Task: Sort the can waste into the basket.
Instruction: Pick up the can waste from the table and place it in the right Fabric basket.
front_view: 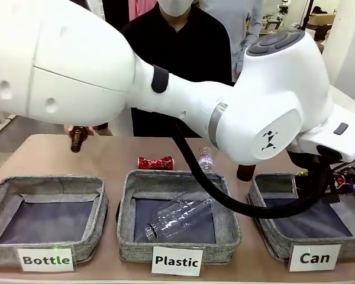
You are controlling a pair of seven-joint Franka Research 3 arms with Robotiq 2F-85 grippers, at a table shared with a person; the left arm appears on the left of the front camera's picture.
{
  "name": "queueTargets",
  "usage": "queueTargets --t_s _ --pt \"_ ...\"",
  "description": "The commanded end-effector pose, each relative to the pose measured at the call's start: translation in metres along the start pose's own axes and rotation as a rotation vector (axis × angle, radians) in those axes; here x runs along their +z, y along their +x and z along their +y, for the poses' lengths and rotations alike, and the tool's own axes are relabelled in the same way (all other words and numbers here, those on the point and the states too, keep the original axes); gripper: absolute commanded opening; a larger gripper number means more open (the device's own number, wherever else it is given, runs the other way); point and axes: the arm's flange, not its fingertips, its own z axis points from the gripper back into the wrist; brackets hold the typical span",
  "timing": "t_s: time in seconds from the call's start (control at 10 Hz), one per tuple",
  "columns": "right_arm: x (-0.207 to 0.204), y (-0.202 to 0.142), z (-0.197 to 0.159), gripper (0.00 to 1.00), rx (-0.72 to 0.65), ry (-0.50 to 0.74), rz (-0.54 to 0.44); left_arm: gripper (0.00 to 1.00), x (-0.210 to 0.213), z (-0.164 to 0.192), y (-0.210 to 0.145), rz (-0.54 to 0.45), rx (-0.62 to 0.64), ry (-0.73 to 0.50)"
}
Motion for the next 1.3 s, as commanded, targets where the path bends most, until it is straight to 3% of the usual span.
queueTargets --t_s 0.0,0.2,0.4,0.6,1.2 --pt "0.002 -0.002 0.002 1.00 -0.024 -0.014 -0.007 0.39 0.001 0.000 0.012 0.011 0.000 0.006" --pt "0.002 -0.002 0.002 1.00 -0.024 -0.014 -0.007 0.39 0.001 0.001 0.011 0.018 0.005 0.020" --pt "0.002 -0.002 0.002 1.00 -0.024 -0.014 -0.007 0.96 0.001 0.004 0.009 0.028 -0.012 0.052" --pt "0.002 -0.002 0.002 1.00 -0.024 -0.014 -0.007 1.00 0.001 0.005 0.009 0.033 -0.008 0.115" --pt "0.002 -0.002 0.002 1.00 -0.024 -0.014 -0.007 1.00 0.015 0.014 -0.012 0.062 0.052 0.100"
